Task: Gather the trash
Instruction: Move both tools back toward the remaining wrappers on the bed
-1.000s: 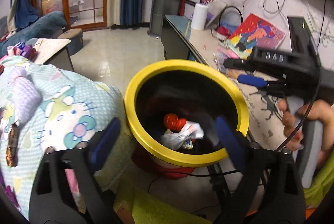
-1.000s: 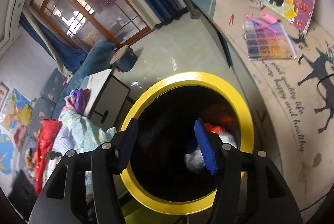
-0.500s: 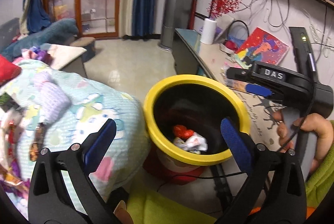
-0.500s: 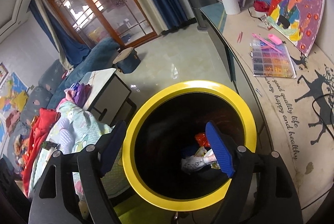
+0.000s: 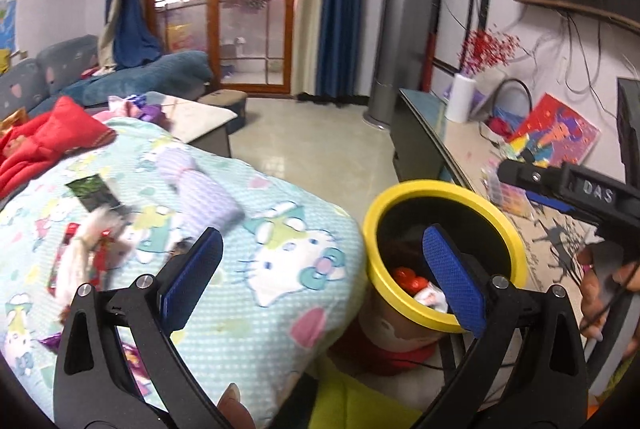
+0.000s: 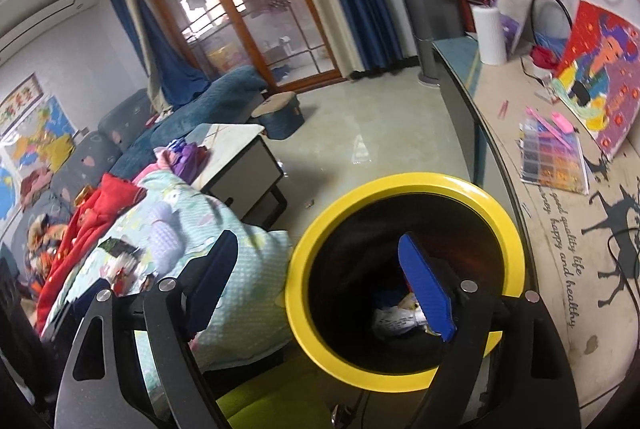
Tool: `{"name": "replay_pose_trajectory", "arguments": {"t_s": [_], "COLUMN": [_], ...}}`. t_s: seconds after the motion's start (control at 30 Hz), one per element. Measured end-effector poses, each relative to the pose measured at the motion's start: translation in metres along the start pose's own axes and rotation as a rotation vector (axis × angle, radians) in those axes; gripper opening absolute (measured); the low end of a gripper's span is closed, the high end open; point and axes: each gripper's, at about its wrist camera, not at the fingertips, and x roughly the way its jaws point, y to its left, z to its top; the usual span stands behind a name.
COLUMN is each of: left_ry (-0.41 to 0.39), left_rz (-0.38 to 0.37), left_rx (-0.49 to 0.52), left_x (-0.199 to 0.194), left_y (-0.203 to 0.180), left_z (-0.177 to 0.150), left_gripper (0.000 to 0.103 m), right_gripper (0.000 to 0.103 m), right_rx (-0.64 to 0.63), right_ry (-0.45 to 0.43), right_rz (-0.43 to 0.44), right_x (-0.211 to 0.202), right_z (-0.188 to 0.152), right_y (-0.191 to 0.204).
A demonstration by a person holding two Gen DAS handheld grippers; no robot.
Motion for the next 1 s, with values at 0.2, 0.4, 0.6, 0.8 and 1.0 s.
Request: {"name": "replay_pose_trajectory", "arguments": {"t_s": [0.2,0.4,0.6,0.8,1.0], "left_ry": [-0.039,-0.069,-0.097,-0.126,-0.143], "left_rz": [0.047,0.096,0.14,0.177,0.215], "left_rx": [-0.04,-0.081,-0.128,-0.18,-0.223], "left_x": [-0.017,-0.034,-0.048,-0.06,-0.071], "left_y": [0.023,0.047,0.072,0.095,0.117], "left_z": [0.004,0.006,0.006,0.005,0.003], "left_gripper": [0.092,0.092,0.092,0.092,0.092], "right_gripper": [0.081,0.083,0.083,0.085,0.086], "right_rx": [-0.061,-0.131,-0.188,-0.231,-0.3], "right_ry": [-0.013,-0.008,-0.015,-0.02,-0.022], "right_rz": [0.035,0.086,0.136,0.179,0.226], "right_x": [-0.006,-0.007,-0.011,-0.011,-0.011], "right_z": [-0.003,-0.007,-0.013,-0.02,-0.03], "right_y": [0.025,0.054,0.083,0.109,0.137]}}
